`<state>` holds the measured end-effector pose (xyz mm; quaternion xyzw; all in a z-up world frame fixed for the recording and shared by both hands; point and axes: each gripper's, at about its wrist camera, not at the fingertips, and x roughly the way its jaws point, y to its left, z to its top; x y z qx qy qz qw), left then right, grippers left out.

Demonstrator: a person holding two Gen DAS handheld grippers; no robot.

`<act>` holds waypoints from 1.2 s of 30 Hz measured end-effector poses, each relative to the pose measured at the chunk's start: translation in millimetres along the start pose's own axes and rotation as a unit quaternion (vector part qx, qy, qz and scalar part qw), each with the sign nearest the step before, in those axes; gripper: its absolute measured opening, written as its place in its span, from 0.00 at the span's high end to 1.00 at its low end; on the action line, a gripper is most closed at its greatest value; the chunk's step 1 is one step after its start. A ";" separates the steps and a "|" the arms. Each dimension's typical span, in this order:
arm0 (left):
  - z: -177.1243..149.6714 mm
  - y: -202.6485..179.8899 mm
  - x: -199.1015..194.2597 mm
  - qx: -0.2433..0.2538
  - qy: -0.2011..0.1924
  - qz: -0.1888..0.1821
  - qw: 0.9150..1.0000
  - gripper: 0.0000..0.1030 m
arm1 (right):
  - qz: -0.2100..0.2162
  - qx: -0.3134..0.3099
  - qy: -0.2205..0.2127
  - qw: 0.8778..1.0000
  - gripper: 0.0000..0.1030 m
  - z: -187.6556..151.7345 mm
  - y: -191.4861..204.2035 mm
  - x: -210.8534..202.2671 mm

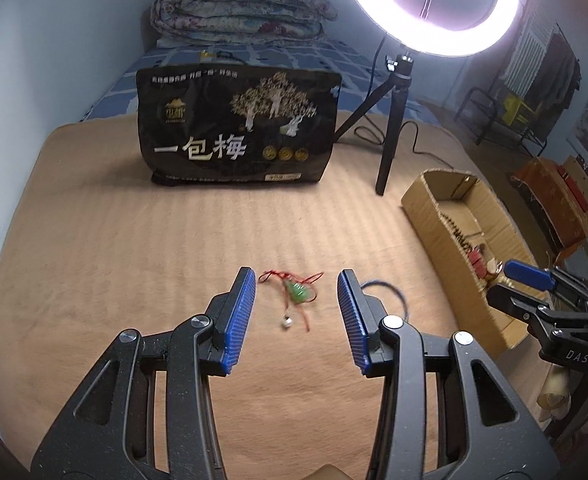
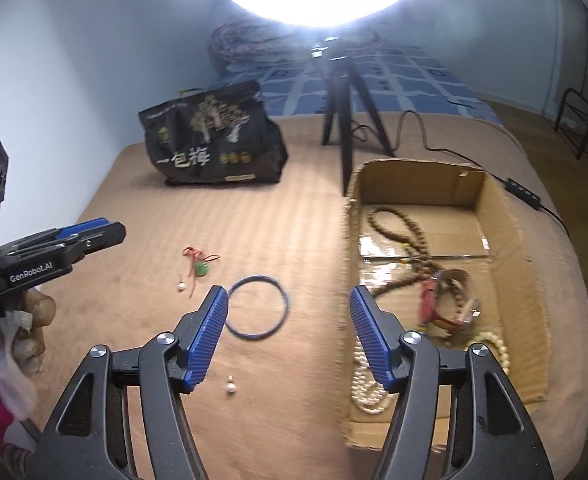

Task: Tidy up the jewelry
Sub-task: 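Move both tools toward the jade pendant and blue bangle, closing the left tool on the pendant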

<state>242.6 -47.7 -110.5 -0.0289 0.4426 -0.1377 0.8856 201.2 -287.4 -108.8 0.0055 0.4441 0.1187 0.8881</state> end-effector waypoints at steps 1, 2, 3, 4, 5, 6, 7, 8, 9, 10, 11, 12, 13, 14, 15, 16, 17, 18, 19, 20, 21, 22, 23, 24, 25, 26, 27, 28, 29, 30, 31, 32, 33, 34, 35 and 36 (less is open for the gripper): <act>-2.4 2.1 1.9 0.003 0.002 -0.003 1.000 0.58 | 0.003 -0.003 0.004 1.000 0.38 -0.5 4.1 3.5; -3.7 3.8 2.7 0.005 0.005 -0.005 1.000 0.58 | 0.005 -0.008 0.009 1.000 0.38 -1.3 8.5 7.6; -5.7 5.4 4.8 0.007 0.007 -0.008 1.000 0.58 | 0.007 -0.013 0.014 1.000 0.38 -2.4 12.7 11.6; -7.5 6.7 6.4 0.009 0.009 -0.011 1.000 0.58 | 0.008 -0.016 0.017 1.000 0.38 -3.5 15.3 14.4; -9.9 8.6 8.9 0.010 0.011 -0.013 1.000 0.58 | 0.007 -0.024 0.023 0.999 0.38 -5.3 20.5 20.0; -12.5 10.6 12.0 0.011 0.015 -0.016 1.000 0.58 | 0.007 -0.030 0.029 0.999 0.38 -7.0 24.0 24.3; -15.3 12.3 15.2 0.012 0.018 -0.019 1.000 0.58 | 0.007 -0.034 0.032 0.999 0.38 -8.1 26.3 27.1; -17.9 14.5 17.9 0.012 0.021 -0.021 1.000 0.58 | 0.007 -0.038 0.037 0.999 0.38 -9.3 28.8 30.5; -21.0 17.1 21.1 0.011 0.023 -0.024 0.999 0.58 | 0.006 -0.041 0.042 0.998 0.38 -10.7 31.3 34.4; -24.0 19.6 24.3 0.010 0.026 -0.026 0.999 0.58 | 0.006 -0.043 0.045 0.998 0.38 -12.0 33.3 37.6; -26.9 22.3 27.8 0.009 0.028 -0.028 0.999 0.58 | 0.006 -0.045 0.049 0.998 0.38 -13.5 35.8 42.3; -30.3 25.0 31.3 0.006 0.031 -0.029 0.999 0.58 | 0.006 -0.045 0.051 0.998 0.38 -14.3 37.1 44.7; -33.8 27.8 35.0 0.004 0.034 -0.032 0.999 0.58 | 0.006 -0.045 0.053 0.998 0.37 -15.1 38.1 46.8; -36.6 29.9 37.7 0.002 0.037 -0.034 0.999 0.58 | 0.005 -0.044 0.055 0.998 0.32 -16.1 39.2 50.7; -39.7 31.7 41.0 0.000 0.039 -0.036 0.999 0.62 | 0.004 -0.042 0.056 0.998 0.29 -17.3 39.9 53.5; -43.0 32.9 44.5 0.000 0.041 -0.037 0.998 0.64 | 0.002 -0.042 0.056 0.998 0.25 -17.1 41.5 55.9; -44.7 33.6 47.1 0.002 0.042 -0.038 0.998 0.66 | -0.003 -0.043 0.058 0.997 0.24 -17.8 42.6 59.3; -46.6 34.0 49.8 0.003 0.042 -0.040 0.998 0.66 | -0.006 -0.046 0.060 0.997 0.24 -18.4 43.8 62.9; -48.0 34.1 52.1 0.003 0.042 -0.043 0.998 0.66 | -0.010 -0.049 0.063 0.997 0.24 -18.9 44.7 65.5; -49.3 33.7 54.6 0.005 0.043 -0.047 0.998 0.66 | -0.015 -0.053 0.065 0.996 0.24 -19.5 45.5 68.4; -50.2 33.1 57.0 0.007 0.043 -0.051 0.998 0.66 | -0.017 -0.055 0.067 0.996 0.24 -21.0 45.9 69.2; -50.8 31.7 59.2 0.011 0.043 -0.052 0.998 0.66 | -0.019 -0.057 0.069 0.996 0.24 -22.1 46.5 71.2; -51.0 30.9 60.8 0.014 0.041 -0.053 0.998 0.66 | -0.022 -0.060 0.071 0.995 0.23 -23.4 46.8 74.1; -51.4 29.0 63.0 0.018 0.040 -0.057 0.997 0.66 | -0.027 -0.064 0.073 0.995 0.23 -24.2 47.2 76.3; -51.7 27.3 65.2 0.023 0.039 -0.060 0.997 0.66 | -0.033 -0.069 0.070 0.995 0.23 -24.9 47.7 77.1; -51.9 25.6 67.3 0.027 0.038 -0.061 0.997 0.66 | -0.038 -0.074 0.069 0.994 0.23 -25.2 48.9 77.9; -52.5 23.4 69.7 0.031 0.038 -0.062 0.997 0.66 | -0.042 -0.077 0.067 0.994 0.23 -25.3 49.8 79.3; -53.1 21.4 72.1 0.034 0.038 -0.062 0.997 0.66 | -0.045 -0.078 0.067 0.994 0.23 -25.0 50.5 80.2; -53.5 20.5 73.8 0.036 0.038 -0.063 0.997 0.66 | -0.049 -0.079 0.065 0.994 0.23 -24.8 51.1 81.0; -54.0 19.6 75.3 0.038 0.037 -0.063 0.997 0.66 | -0.051 -0.080 0.065 0.993 0.23 -24.5 51.7 81.5; -54.5 18.5 76.7 0.040 0.035 -0.064 0.997 0.66 | -0.049 -0.082 0.067 0.993 0.23 -23.8 52.5 82.2; -55.1 17.8 77.9 0.042 0.033 -0.065 0.996 0.66 | -0.045 -0.084 0.069 0.993 0.23 -23.0 53.4 82.3; -55.5 17.2 78.6 0.045 0.029 -0.065 0.996 0.66 | -0.037 -0.088 0.072 0.993 0.23 -22.4 55.1 82.0; -55.9 17.3 78.6 0.046 0.027 -0.066 0.996 0.66 | -0.031 -0.089 0.074 0.993 0.23 -22.2 56.3 81.3; -56.5 17.4 78.6 0.047 0.024 -0.068 0.996 0.66 | -0.028 -0.089 0.074 0.993 0.23 -22.3 57.3 80.5; -57.0 17.8 78.6 0.047 0.021 -0.069 0.996 0.66 | -0.024 -0.087 0.074 0.993 0.23 -22.7 58.4 79.0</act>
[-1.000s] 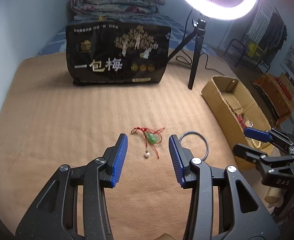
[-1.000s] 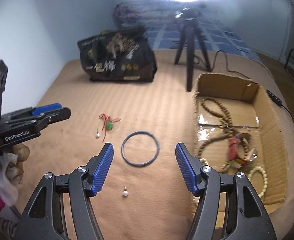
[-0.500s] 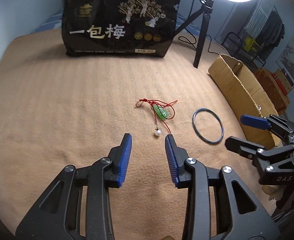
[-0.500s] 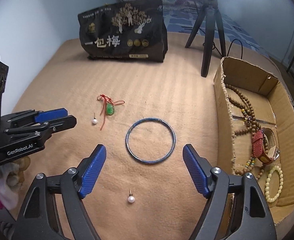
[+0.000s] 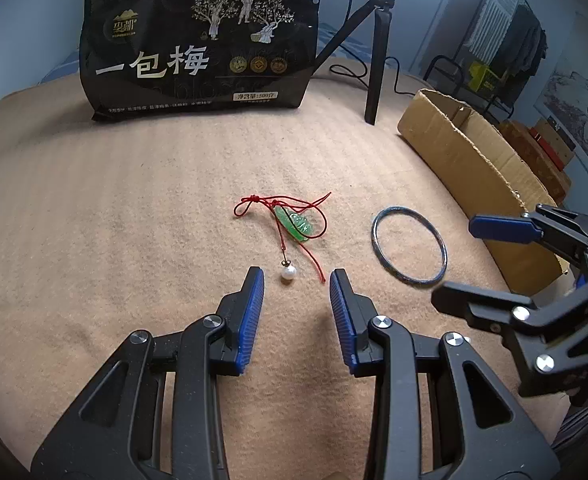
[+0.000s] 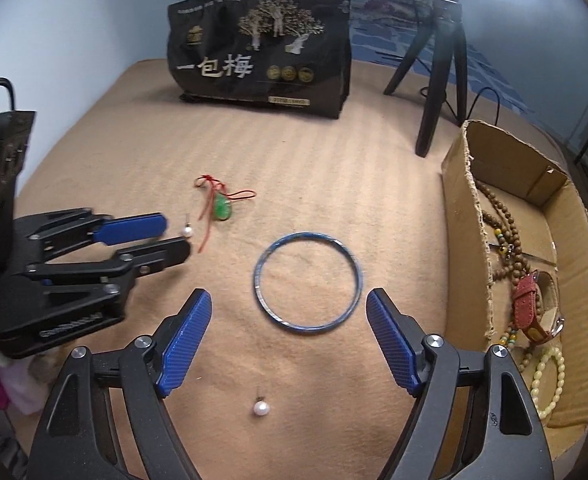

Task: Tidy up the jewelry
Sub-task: 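Move both tools toward the jade pendant and blue bangle, closing the left tool on the pendant, then close the right tool on the blue bangle while the left tool holds the white pearl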

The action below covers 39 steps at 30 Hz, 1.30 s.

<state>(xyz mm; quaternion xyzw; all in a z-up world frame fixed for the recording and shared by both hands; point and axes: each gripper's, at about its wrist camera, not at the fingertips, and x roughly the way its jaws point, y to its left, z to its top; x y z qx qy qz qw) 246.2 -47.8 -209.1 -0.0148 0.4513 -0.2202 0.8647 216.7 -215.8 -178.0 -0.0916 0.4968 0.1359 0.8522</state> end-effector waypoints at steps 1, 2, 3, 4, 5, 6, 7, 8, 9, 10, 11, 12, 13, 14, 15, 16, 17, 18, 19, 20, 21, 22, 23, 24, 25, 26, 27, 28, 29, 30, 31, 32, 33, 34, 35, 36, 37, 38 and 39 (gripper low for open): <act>-0.5 0.1 0.0 0.002 -0.004 -0.003 1.000 0.66 | 0.002 0.002 0.000 1.000 0.23 -0.9 0.5 -0.5; -0.8 0.5 0.2 0.004 -0.006 -0.004 1.000 0.66 | 0.004 0.007 0.002 1.000 0.23 -2.5 0.5 -1.0; -0.8 0.7 0.1 0.005 -0.006 -0.006 1.000 0.66 | 0.004 0.014 0.004 1.000 0.23 -4.0 -0.3 -0.1; -1.5 1.2 0.9 0.007 -0.007 -0.011 1.000 0.66 | 0.003 0.021 0.006 1.000 0.22 -5.1 -1.3 0.8; -2.1 1.4 1.5 0.008 -0.008 -0.014 1.000 0.66 | 0.004 0.034 0.009 0.999 0.22 -7.2 -3.2 2.7; -3.0 1.4 2.4 0.010 -0.008 -0.018 1.000 0.66 | 0.002 0.042 0.011 0.999 0.22 -8.8 -4.5 4.5; -3.7 1.2 3.6 0.013 -0.008 -0.021 1.000 0.66 | -0.001 0.046 0.012 0.999 0.22 -9.9 -4.9 5.2; -4.3 1.0 4.3 0.015 -0.006 -0.022 1.000 0.66 | -0.006 0.049 0.013 0.999 0.22 -10.3 -4.5 7.2; -4.3 0.5 5.5 0.016 -0.004 -0.024 1.000 0.66 | -0.012 0.049 0.014 0.999 0.22 -10.6 -3.3 9.7; -3.9 0.3 6.5 0.017 -0.004 -0.027 0.999 0.66 | -0.018 0.050 0.014 0.998 0.22 -10.5 -2.5 11.5; -3.1 0.0 7.2 0.019 -0.003 -0.029 0.999 0.66 | -0.023 0.051 0.015 0.998 0.21 -10.0 -1.0 14.6; -2.4 0.0 8.3 0.020 -0.001 -0.031 0.999 0.66 | -0.028 0.051 0.017 0.998 0.21 -9.1 -0.3 17.6; -1.7 0.5 9.7 0.019 0.001 -0.033 0.999 0.66 | -0.034 0.053 0.019 0.998 0.21 -7.8 -0.4 20.6; -1.4 1.3 10.5 0.017 0.003 -0.035 0.999 0.66 | -0.037 0.056 0.020 0.998 0.21 -7.2 -0.8 22.8; -0.5 2.3 11.7 0.015 0.005 -0.036 0.999 0.67 | -0.040 0.060 0.025 0.997 0.21 -6.3 -1.5 26.7; 0.3 3.2 12.3 0.013 0.005 -0.038 0.999 0.69 | -0.041 0.063 0.027 0.997 0.21 -6.0 -2.4 28.8; 1.2 3.9 12.9 0.011 0.006 -0.039 0.999 0.70 | -0.045 0.067 0.030 0.996 0.21 -5.6 -3.7 31.9; 2.2 5.0 13.9 0.008 0.007 -0.040 0.999 0.71 | -0.047 0.070 0.031 0.996 0.21 -5.4 -4.9 33.8; 3.1 5.9 14.8 0.005 0.009 -0.041 0.999 0.71 | -0.048 0.072 0.030 0.996 0.21 -5.2 -6.2 35.0; 3.5 6.5 15.3 0.003 0.010 -0.041 0.999 0.71 | -0.049 0.075 0.029 0.996 0.21 -5.7 -7.1 34.9; 4.3 7.0 15.5 0.002 0.009 -0.041 0.999 0.72 | -0.051 0.077 0.027 0.995 0.21 -4.9 -8.2 35.7; 4.0 7.7 14.6 0.001 0.009 -0.040 0.999 0.73 | -0.052 0.076 0.027 0.995 0.21 -4.6 -8.4 36.3; 4.2 9.0 15.0 -0.002 0.010 -0.040 0.999 0.75 | -0.054 0.074 0.026 0.995 0.21 -4.2 -7.9 37.0; 3.8 10.6 14.8 -0.005 0.011 -0.039 0.999 0.78 | -0.056 0.072 0.026 0.996 0.21 -3.5 -7.4 38.7; 3.5 11.8 14.8 -0.008 0.011 -0.039 0.999 0.79 | -0.059 0.069 0.025 0.996 0.21 -3.2 -6.9 39.8; 3.4 13.7 14.8 -0.012 0.012 -0.040 0.999 0.81 | -0.060 0.069 0.024 0.996 0.21 -3.0 -6.8 40.8; 3.7 14.9 15.0 -0.015 0.012 -0.041 0.999 0.83 | -0.062 0.068 0.024 0.995 0.21 -2.5 -6.8 42.0; 3.6 15.6 15.3 -0.016 0.013 -0.041 0.999 0.83 | -0.063 0.068 0.023 0.995 0.21 -2.0 -6.6 43.1; 3.3 16.2 15.4 -0.016 0.013 -0.039 0.999 0.86 | -0.065 0.068 0.023 0.995 0.21 -1.8 -5.7 43.5; 3.1 15.8 15.7 -0.015 0.013 -0.035 0.999 0.87 | -0.067 0.065 0.024 0.995 0.21 -1.1 -5.4 44.3; 2.9 15.2 15.8 -0.014 0.013 -0.032 0.999 0.88 | -0.068 0.064 0.025 0.995 0.21 -0.9 -5.1 44.5; 2.7 14.1 16.1 -0.011 0.013 -0.028 0.999 0.90 | -0.069 0.061 0.025 0.995 0.21 -0.2 -4.5 45.2; 2.5 13.2 16.2 -0.009 0.012 -0.025 1.000 0.92 | -0.069 0.060 0.024 0.995 0.21 0.2 -4.3 45.5; 2.2 12.4 16.5 -0.008 0.012 -0.023 1.000 0.92 | -0.068 0.060 0.025 0.996 0.21 0.3 -4.6 45.8; 2.1 11.8 16.6 -0.007 0.012 -0.021 1.000 0.93 | -0.065 0.060 0.024 0.996 0.21 0.8 -5.3 46.3; 2.3 11.0 17.3 -0.008 0.012 -0.019 1.000 0.94 | -0.062 0.060 0.025 0.996 0.21 1.1 -5.9 47.1; 2.3 10.9 17.3 -0.008 0.011 -0.019 1.000 0.94 | -0.060 0.059 0.025 0.996 0.21 0.6 -6.2 46.8; 2.2 10.7 17.4 -0.008 0.011 -0.019 1.000 0.94 | -0.057 0.059 0.025 0.996 0.21 0.9 -7.3 47.0; 2.1 10.4 17.4 -0.008 0.011 -0.017 1.000 0.94 | -0.054 0.059 0.024 0.996 0.21 1.3 -8.1 47.3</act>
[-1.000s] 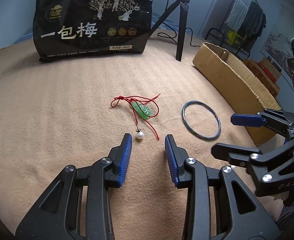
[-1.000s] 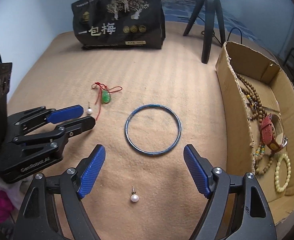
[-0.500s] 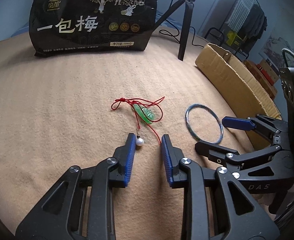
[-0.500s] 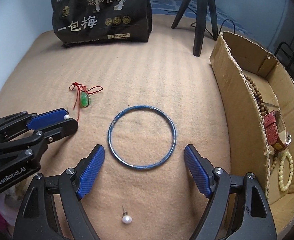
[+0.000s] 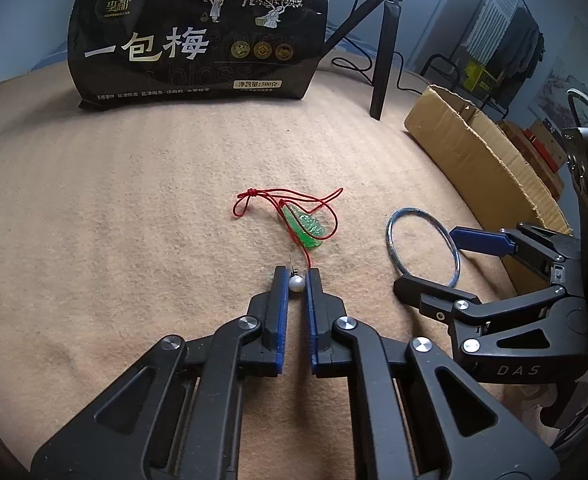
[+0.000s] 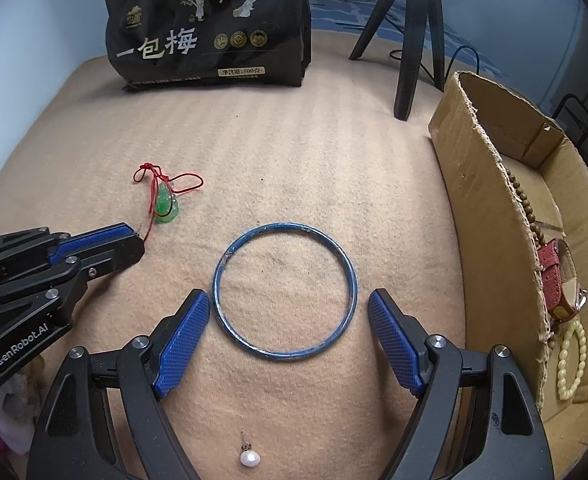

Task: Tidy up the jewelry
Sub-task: 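Close the right tool on the blue bangle while the left tool holds the white pearl, then lift the pearl and blue bangle and carry both over the cardboard box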

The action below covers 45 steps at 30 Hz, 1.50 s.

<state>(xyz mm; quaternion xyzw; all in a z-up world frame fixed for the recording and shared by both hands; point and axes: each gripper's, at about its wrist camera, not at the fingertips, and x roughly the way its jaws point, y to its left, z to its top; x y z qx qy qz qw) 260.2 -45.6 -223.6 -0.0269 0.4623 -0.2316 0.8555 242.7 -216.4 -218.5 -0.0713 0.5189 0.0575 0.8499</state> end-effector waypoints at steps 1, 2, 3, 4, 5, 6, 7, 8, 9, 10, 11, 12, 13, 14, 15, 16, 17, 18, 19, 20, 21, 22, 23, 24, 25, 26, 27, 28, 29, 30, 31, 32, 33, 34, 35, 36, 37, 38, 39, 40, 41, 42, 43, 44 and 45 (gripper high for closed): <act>0.0 -0.7 -0.1 0.001 0.000 0.002 1.000 0.94 | 0.002 -0.002 0.000 1.000 0.24 -0.2 -0.2 -0.3; 0.0 -1.2 -0.1 0.002 -0.001 0.004 1.000 0.94 | 0.004 -0.003 -0.001 1.000 0.31 1.5 -0.5 1.0; -0.3 -1.4 -0.9 0.002 -0.001 0.006 1.000 0.94 | 0.006 -0.005 -0.003 1.000 0.31 2.0 -0.1 0.0; -0.5 -2.1 -1.4 0.003 -0.002 0.008 1.000 0.94 | 0.007 -0.006 -0.002 1.000 0.31 2.5 0.3 -0.6; -1.0 -2.0 -2.2 0.003 -0.002 0.009 1.000 0.94 | 0.009 -0.007 -0.001 1.000 0.31 1.8 1.1 -1.7; -1.3 -2.1 -3.4 0.002 -0.003 0.011 1.000 0.94 | 0.012 -0.008 -0.002 1.000 0.31 1.8 1.2 -2.4; -1.9 -1.5 -5.3 0.001 -0.003 0.012 1.000 0.94 | 0.014 -0.008 -0.002 1.000 0.31 0.9 1.8 -3.8; -2.4 -1.1 -7.0 0.000 -0.003 0.014 1.000 0.94 | 0.016 -0.008 -0.001 1.000 0.31 0.6 2.2 -4.6; -2.8 -0.8 -8.8 -0.001 -0.003 0.016 1.000 0.94 | 0.019 -0.009 -0.002 1.000 0.31 0.8 2.7 -6.5; -3.1 -0.6 -10.9 -0.001 -0.002 0.019 1.000 0.94 | 0.020 -0.010 -0.003 1.000 0.31 0.3 3.5 -8.2; -2.3 -1.2 -11.1 -0.001 -0.002 0.023 1.000 0.94 | 0.021 -0.012 -0.006 1.000 0.31 0.7 4.2 -10.8; -2.4 -0.9 -13.6 -0.002 -0.001 0.027 1.000 0.94 | 0.022 -0.014 -0.008 1.000 0.31 1.0 4.6 -13.2; -2.7 -0.5 -16.7 -0.002 -0.001 0.029 1.000 0.94 | 0.023 -0.015 -0.011 1.000 0.31 1.4 4.5 -15.5; -3.1 0.0 -19.9 -0.004 -0.002 0.030 1.000 0.94 | 0.024 -0.016 -0.014 0.999 0.31 1.6 4.6 -18.7; -3.3 0.2 -24.0 -0.005 -0.003 0.032 0.999 0.94 | 0.025 -0.016 -0.017 0.999 0.31 2.4 4.7 -22.5; -3.5 -0.1 -28.1 -0.005 -0.004 0.035 0.999 0.94 | 0.026 -0.016 -0.020 0.999 0.31 2.8 4.7 -24.8; -3.5 -0.4 -31.8 -0.004 -0.005 0.038 0.999 0.94 | 0.030 -0.016 -0.023 0.999 0.31 3.7 4.5 -29.2; -2.5 -1.7 -34.7 -0.003 -0.005 0.040 0.999 0.94 | 0.033 -0.016 -0.026 0.999 0.31 3.7 4.7 -32.3; -1.9 -3.5 -40.1 -0.002 -0.006 0.044 0.999 0.94 | 0.035 -0.017 -0.030 0.999 0.31 3.3 5.3 -36.8; -1.5 -5.1 -44.9 -0.001 -0.007 0.047 0.999 0.94 | 0.036 -0.020 -0.035 0.999 0.31 3.4 6.0 -41.5; -0.4 -7.4 -50.2 0.000 -0.009 0.049 0.999 0.94 | 0.036 -0.024 -0.042 0.998 0.31 3.7 6.6 -48.2; 0.7 -9.9 -56.0 0.000 -0.011 0.051 0.999 0.94 | 0.035 -0.026 -0.045 0.998 0.31 3.6 7.2 -52.3; 1.7 -11.8 -61.2 0.001 -0.014 0.053 0.999 0.94 | 0.035 -0.028 -0.050 0.998 0.31 3.8 7.6 -57.3; 3.0 -14.9 -67.4 0.002 -0.017 0.054 0.998 0.94 | 0.036 -0.029 -0.056 0.997 0.31 4.0 6.6 -64.0; 4.5 -18.4 -72.9 0.004 -0.020 0.055 0.998 0.94 | 0.038 -0.027 -0.058 0.997 0.31 4.1 5.4 -67.2; 5.5 -21.4 -77.7 0.005 -0.022 0.055 0.998 0.94 | 0.041 -0.024 -0.062 0.997 0.31 4.4 2.6 -73.2; 6.9 -25.1 -81.5 0.007 -0.024 0.056 0.998 0.94 | 0.042 -0.021 -0.065 0.997 0.31 5.1 0.2 -77.4; 8.0 -29.3 -86.6 0.009 -0.026 0.056 0.998 0.94 | 0.042 -0.019 -0.068 0.997 0.31 4.8 -2.6 -81.8; 9.6 -34.9 -91.7 0.013 -0.027 0.057 0.998 0.94 | 0.042 -0.018 -0.072 0.996 0.31 4.2 -6.1 -86.5; 10.7 -39.6 -95.8 0.016 -0.029 0.057 0.998 0.94 | 0.041 -0.016 -0.075 0.996 0.31 4.0 -9.5 -90.3; 11.5 -44.8 -100.4 0.019 -0.031 0.057 0.998 0.94 | 0.040 -0.014 -0.078 0.996 0.31 2.7 -12.3 -93.6; 12.7 -48.9 -103.4 0.022 -0.032 0.057 0.998 0.94 | 0.039 -0.012 -0.082 0.996 0.31 2.4 -17.5 -99.1; 14.4 -55.2 -106.6 0.025 -0.033 0.056 0.998 0.94 | 0.038 -0.010 -0.085 0.996 0.31 1.9 -22.8 -102.9; 16.1 -61.3 -108.3 0.028 -0.034 0.055 0.998 0.94 | 0.036 -0.009 -0.087 0.995 0.31 1.7 -25.9 -106.3; 17.6 -66.1 -110.1 0.031 -0.035 0.054 0.997 0.94 | 0.032 -0.006 -0.091 0.995 0.31 1.0 -32.6 -111.2; 19.4 -72.6 -112.3 0.033 -0.036 0.052 0.997 0.94 | 0.030 -0.003 -0.094 0.995 0.31 -0.4 -36.5 -116.0; 21.3 -79.2 -114.5 0.036 -0.036 0.049 0.997 0.94 | 0.028 0.001 -0.096 0.995 0.31 -0.7 -41.8 -119.3; 23.0 -84.6 -114.6 0.038 -0.036 0.047 0.997 0.94 | 0.026 0.005 -0.098 0.995 0.31 -1.2 -48.4 -122.8; 24.8 -91.7 -114.9 0.041 -0.037 0.046 0.997 0.94 | 0.023 0.012 -0.101 0.995 0.31 -2.2 -57.2 -126.9; 26.6 -99.0 -114.7 0.045 -0.036 0.044 0.997 0.94 | 0.021 0.015 -0.102 0.994 0.31 -2.1 -62.4 -129.0; 27.6 -104.7 -114.7 0.047 -0.036 0.042 0.997 0.94 | 0.017 0.021 -0.104 0.994 0.31 -2.9 -71.0 -132.3; 29.1 -111.5 -114.1 0.050 -0.035 0.039 0.997 0.94 | 0.014 0.025 -0.106 0.994 0.31 -3.4 -78.4 -134.8; 30.8 -119.3 -113.2 0.054 -0.034 0.036 0.997 0.94 | 0.011 0.028 -0.107 0.994 0.31 -3.6 -84.0 -136.9; 32.7 -128.5 -112.0 0.058 -0.034 0.034 0.997 0.94 | 0.007 0.032 -0.109 0.994 0.31 -4.5 -90.8 -139.4; 34.6 -135.9 -110.5 0.061 -0.033 0.032 0.997 0.94 | 0.002 0.035 -0.110 0.993 0.31 -5.3 -97.9 -141.9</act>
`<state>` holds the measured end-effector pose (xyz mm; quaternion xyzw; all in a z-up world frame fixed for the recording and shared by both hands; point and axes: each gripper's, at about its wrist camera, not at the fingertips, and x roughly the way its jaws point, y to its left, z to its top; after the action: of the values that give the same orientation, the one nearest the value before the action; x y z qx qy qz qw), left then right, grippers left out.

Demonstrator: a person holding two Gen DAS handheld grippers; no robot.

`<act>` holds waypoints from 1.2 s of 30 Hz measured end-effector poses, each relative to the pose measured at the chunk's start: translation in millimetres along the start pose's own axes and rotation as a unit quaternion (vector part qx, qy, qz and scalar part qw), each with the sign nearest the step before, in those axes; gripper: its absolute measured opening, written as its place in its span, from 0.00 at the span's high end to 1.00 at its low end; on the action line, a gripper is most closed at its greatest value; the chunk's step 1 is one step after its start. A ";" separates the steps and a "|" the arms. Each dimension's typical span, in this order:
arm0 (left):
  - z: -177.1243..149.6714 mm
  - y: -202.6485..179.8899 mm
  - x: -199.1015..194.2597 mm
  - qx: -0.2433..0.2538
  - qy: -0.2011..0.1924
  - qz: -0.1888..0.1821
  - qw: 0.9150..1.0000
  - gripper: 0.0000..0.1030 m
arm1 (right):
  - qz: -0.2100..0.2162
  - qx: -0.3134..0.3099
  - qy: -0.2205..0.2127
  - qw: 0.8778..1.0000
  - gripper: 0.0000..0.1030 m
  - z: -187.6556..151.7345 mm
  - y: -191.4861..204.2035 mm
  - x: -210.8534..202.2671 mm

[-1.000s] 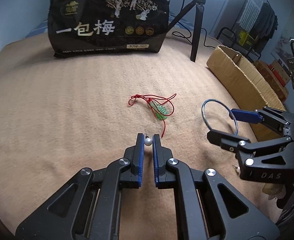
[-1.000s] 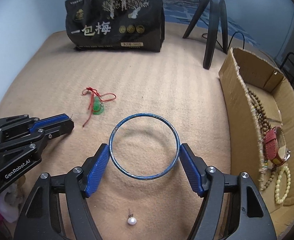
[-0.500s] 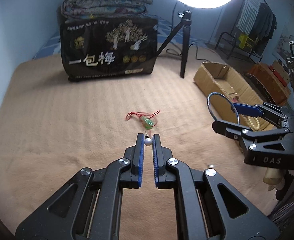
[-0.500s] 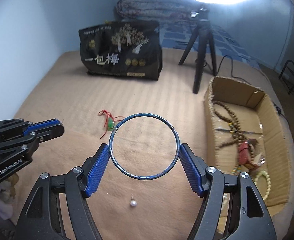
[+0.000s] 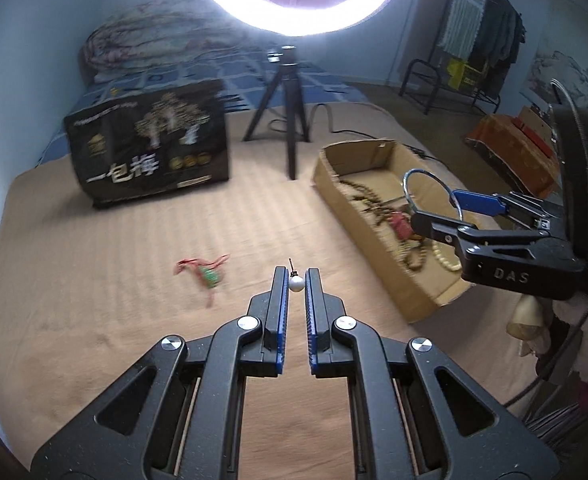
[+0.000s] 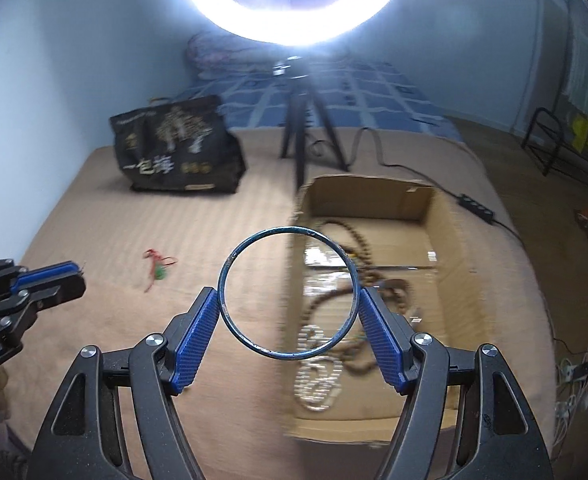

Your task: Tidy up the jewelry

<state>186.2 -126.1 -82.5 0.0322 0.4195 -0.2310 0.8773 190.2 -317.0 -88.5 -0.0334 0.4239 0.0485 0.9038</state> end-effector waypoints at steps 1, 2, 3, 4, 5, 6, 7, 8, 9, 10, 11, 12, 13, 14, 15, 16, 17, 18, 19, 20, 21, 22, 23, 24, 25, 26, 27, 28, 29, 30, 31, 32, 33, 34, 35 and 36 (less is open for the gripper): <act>1.4 -5.5 0.8 0.002 0.000 -0.002 1.000 0.94 | -0.005 0.003 -0.001 1.000 0.31 0.1 -7.5 -2.3; 3.6 -13.2 2.0 0.003 0.000 -0.005 1.000 0.94 | -0.008 0.005 -0.002 1.000 0.31 0.6 -13.4 -3.5; 5.6 -20.2 3.9 0.004 0.002 -0.009 1.000 0.94 | -0.011 0.008 -0.003 1.000 0.31 0.5 -19.7 -4.9; 7.1 -25.0 5.8 0.004 0.003 -0.011 1.000 0.94 | -0.015 0.011 -0.003 1.000 0.31 0.1 -27.1 -6.4; 8.9 -32.0 8.5 0.004 0.005 -0.014 1.000 0.94 | -0.017 0.013 -0.003 1.000 0.31 -0.4 -33.6 -7.6; 10.3 -37.2 11.0 0.002 0.007 -0.017 1.000 0.94 | -0.020 0.015 -0.002 1.000 0.31 -1.5 -39.4 -8.5; 11.2 -41.8 13.4 0.000 0.009 -0.021 1.000 0.94 | -0.022 0.016 -0.002 1.000 0.31 -1.5 -42.8 -7.6; 12.3 -47.0 16.3 -0.003 0.011 -0.024 1.000 0.94 | -0.025 0.018 0.000 1.000 0.31 -2.3 -49.5 -7.9; 13.3 -51.7 19.4 -0.006 0.012 -0.026 1.000 0.94 | -0.027 0.019 0.000 0.999 0.31 -2.7 -52.8 -7.4; 14.1 -56.4 22.6 -0.007 0.013 -0.027 1.000 0.94 | -0.031 0.020 0.001 0.999 0.31 -3.6 -58.4 -7.2; 13.7 -60.7 25.0 -0.009 0.013 -0.029 0.999 0.94 | -0.033 0.022 0.002 0.999 0.31 -4.0 -62.2 -6.8; 14.3 -65.5 28.5 -0.011 0.015 -0.032 0.999 0.94 | -0.035 0.025 0.004 0.999 0.31 -4.8 -67.0 -6.2; 14.5 -70.3 31.7 -0.012 0.016 -0.034 0.999 0.94 | -0.037 0.028 0.006 0.999 0.31 -5.5 -72.3 -4.9; 15.4 -73.5 34.4 -0.012 0.017 -0.036 0.999 0.94 | -0.037 0.030 0.008 0.999 0.31 -6.2 -75.9 -3.8; 15.6 -78.0 38.1 -0.011 0.019 -0.039 0.999 0.94 | -0.038 0.032 0.011 0.999 0.31 -7.3 -79.9 -2.1; 15.7 -82.2 41.8 -0.010 0.020 -0.041 0.999 0.94 | -0.038 0.034 0.014 0.999 0.31 -8.4 -83.2 -0.5; 15.6 -85.1 44.1 -0.009 0.021 -0.042 0.999 0.94 | -0.038 0.036 0.016 0.998 0.31 -9.4 -86.3 1.3; 15.4 -89.0 47.7 -0.007 0.024 -0.044 0.999 0.94 | -0.039 0.037 0.019 0.998 0.31 -10.9 -89.2 2.9; 15.0 -91.9 50.4 -0.006 0.026 -0.046 0.999 0.94 | -0.040 0.039 0.020 0.998 0.31 -12.1 -90.6 3.0; 14.8 -94.3 53.9 -0.004 0.028 -0.048 0.998 0.94 | -0.039 0.040 0.023 0.998 0.31 -12.8 -92.5 4.5; 14.7 -96.6 56.8 -0.002 0.030 -0.049 0.998 0.94 | -0.038 0.042 0.025 0.998 0.31 -13.4 -94.4 6.8; 14.7 -99.2 60.7 -0.001 0.032 -0.052 0.998 0.94 | -0.038 0.043 0.027 0.998 0.31 -14.5 -95.6 7.2; 14.7 -100.4 62.9 -0.001 0.033 -0.053 0.998 0.94 | -0.038 0.043 0.029 0.998 0.31 -14.9 -96.4 9.3; 14.9 -101.9 65.5 -0.001 0.035 -0.054 0.998 0.94 | -0.039 0.042 0.030 0.998 0.31 -15.4 -96.6 10.7; 15.1 -103.4 68.0 -0.001 0.036 -0.055 0.998 0.94 | -0.039 0.041 0.032 0.998 0.31 -16.0 -96.8 11.5; 15.7 -103.8 69.2 -0.001 0.037 -0.055 0.998 0.94 | -0.040 0.041 0.033 0.998 0.31 -16.6 -97.1 12.5; 16.0 -104.6 71.4 -0.001 0.039 -0.056 0.998 0.94 | -0.041 0.041 0.034 0.998 0.31 -17.1 -97.5 13.6; 16.0 -105.4 72.4 -0.001 0.039 -0.057 0.998 0.94 | -0.041 0.042 0.035 0.998 0.30 -17.5 -97.8 14.4; 16.3 -106.2 73.6 0.001 0.040 -0.058 0.998 0.94 | -0.040 0.043 0.036 0.998 0.30 -17.7 -98.2 15.6; 16.6 -106.9 74.3 0.002 0.040 -0.058 0.998 0.94 | -0.040 0.044 0.036 0.998 0.30 -18.0 -98.4 16.2; 17.0 -107.3 74.5 0.004 0.038 -0.058 0.998 0.94 | -0.040 0.045 0.035 0.998 0.30 -18.2 -99.1 16.5; 17.3 -107.6 74.6 0.004 0.037 -0.058 0.998 0.94 | -0.039 0.046 0.035 0.998 0.30 -17.9 -99.3 16.7; 17.8 -107.6 74.9 0.002 0.038 -0.059 0.998 0.94 | -0.039 0.046 0.036 0.998 0.30 -18.1 -99.4 17.5; 18.2 -107.8 75.3 0.001 0.039 -0.059 0.997 0.94 | -0.040 0.046 0.037 0.997 0.30 -18.3 -99.3 17.7; 18.7 -107.4 75.8 0.000 0.040 -0.060 0.997 0.94 | -0.043 0.046 0.038 0.997 0.30 -18.6 -99.3 18.2; 18.8 -107.2 76.3 0.000 0.041 -0.063 0.997 0.94 | -0.047 0.046 0.038 0.997 0.30 -19.0 -99.2 18.4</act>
<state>194.7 -255.2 -112.9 0.0151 0.4567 -0.2840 0.8430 199.0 -416.4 -112.9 -0.0134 0.4580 -0.0146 0.8888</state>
